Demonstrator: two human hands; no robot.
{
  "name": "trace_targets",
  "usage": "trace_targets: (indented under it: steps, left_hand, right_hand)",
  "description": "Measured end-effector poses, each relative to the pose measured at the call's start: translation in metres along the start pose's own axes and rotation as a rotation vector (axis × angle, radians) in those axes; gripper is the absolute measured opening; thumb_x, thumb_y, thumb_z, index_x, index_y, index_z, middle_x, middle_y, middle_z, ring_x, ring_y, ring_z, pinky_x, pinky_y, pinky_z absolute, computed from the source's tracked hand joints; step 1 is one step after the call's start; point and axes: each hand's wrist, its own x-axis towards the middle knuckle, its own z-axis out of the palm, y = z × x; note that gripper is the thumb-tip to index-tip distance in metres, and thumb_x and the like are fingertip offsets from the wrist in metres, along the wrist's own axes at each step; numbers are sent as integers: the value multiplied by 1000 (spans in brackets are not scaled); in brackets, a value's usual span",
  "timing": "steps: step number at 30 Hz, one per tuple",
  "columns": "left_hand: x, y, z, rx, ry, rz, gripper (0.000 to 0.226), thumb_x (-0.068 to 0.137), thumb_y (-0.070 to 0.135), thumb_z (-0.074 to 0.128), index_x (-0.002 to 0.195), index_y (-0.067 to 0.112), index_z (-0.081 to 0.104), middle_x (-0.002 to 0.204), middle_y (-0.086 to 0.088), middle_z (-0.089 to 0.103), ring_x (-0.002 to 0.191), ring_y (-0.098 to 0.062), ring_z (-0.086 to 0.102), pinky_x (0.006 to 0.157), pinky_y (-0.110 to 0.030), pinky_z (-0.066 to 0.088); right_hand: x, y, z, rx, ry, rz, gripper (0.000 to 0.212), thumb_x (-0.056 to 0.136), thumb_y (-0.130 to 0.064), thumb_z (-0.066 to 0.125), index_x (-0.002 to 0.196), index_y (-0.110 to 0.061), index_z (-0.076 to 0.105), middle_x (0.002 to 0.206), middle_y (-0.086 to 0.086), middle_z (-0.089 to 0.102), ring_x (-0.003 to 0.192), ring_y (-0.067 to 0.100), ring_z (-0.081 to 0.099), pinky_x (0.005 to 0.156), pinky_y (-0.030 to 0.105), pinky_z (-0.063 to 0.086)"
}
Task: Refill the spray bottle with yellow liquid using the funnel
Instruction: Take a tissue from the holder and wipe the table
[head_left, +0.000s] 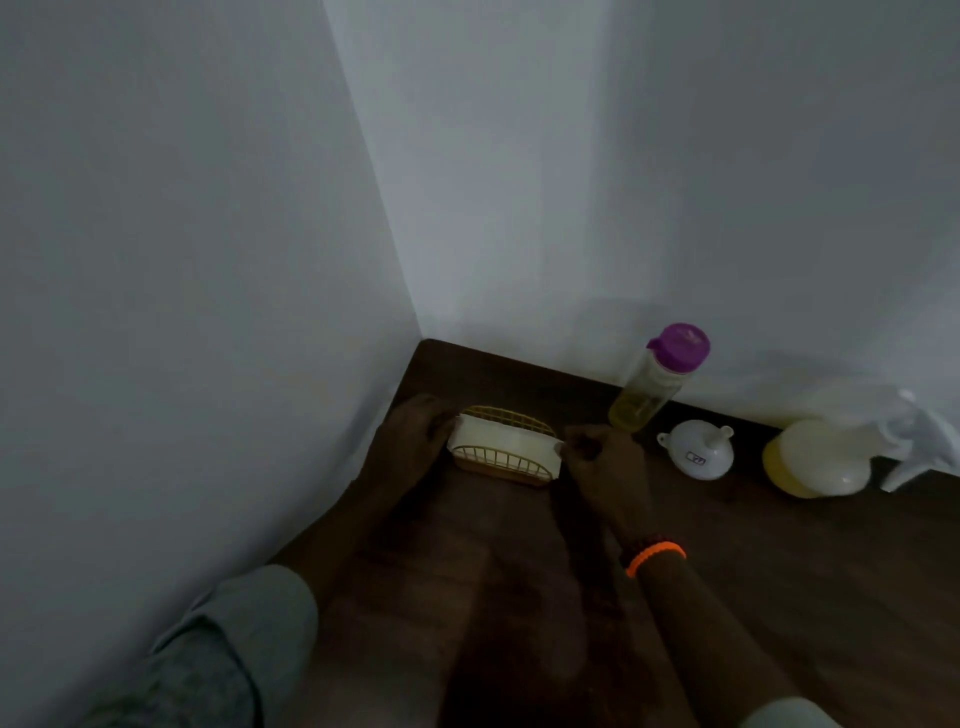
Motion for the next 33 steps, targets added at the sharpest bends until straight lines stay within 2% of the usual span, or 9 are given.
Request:
trace_targets:
  steps: [5,12,18,20,23,26,30,33]
  left_hand:
    - [2,3,11,29,60,25,21,96,28,64,102,10,74,97,-8,72,87,-21,66,77,-24,44]
    - [1,2,14,36,135,50,15,91,21,71,99,9,75,94,-9,74,84,-23,68,77,-23,45]
    - [0,2,8,71,87,171,12,91,18,71,97,9,74,95,-7,71,85,-20,66,76,-22,47]
    - [-4,4,2,56,73,216,17,93,22,65,101,10,74,100,-6,70,89,-19,66,77,-24,52]
    - [-14,10,-13,40,68,250,30,96,33,51,102,12,72,103,-4,67,88,-15,64,73,-22,53]
    - [-25,20,-29,20,74,265,29,97,33,50,103,12,70,106,-3,66,89,-12,63,74,-19,53]
    - [-40,42,-50,-11,104,287,29,99,36,47,106,17,68,109,3,63,92,-1,56,78,-14,49]
    - [-51,65,-62,-27,131,324,28,99,36,49,106,17,68,110,5,62,94,-1,57,76,-16,51]
  right_hand:
    - [6,4,1,-77,-33,-8,28,89,-25,72,115,-14,72,115,3,70,99,11,65,86,26,54]
    - [11,0,-2,-83,-51,13,22,90,-20,70,111,-13,75,114,4,72,101,12,64,90,28,54]
    - [7,4,-4,-82,-35,-43,14,89,-19,72,101,-14,76,107,2,68,93,10,62,86,32,56]
    - [3,3,-6,-87,-28,-68,12,88,-19,72,98,-16,77,104,0,67,90,7,61,80,25,55]
    - [-6,-2,-12,-77,-18,-103,10,88,-19,72,97,-18,77,102,-2,67,88,3,59,72,10,44]
    - [-23,-12,-24,-1,-3,-114,9,89,-15,71,94,-19,76,99,-6,67,88,0,60,67,9,45]
    - [-47,-24,-49,75,64,-169,15,87,-16,74,89,-31,73,91,-19,64,89,-5,60,71,8,45]
    - [-65,-26,-71,101,123,-210,12,85,-16,75,92,-26,75,94,-13,68,92,-1,62,77,13,47]
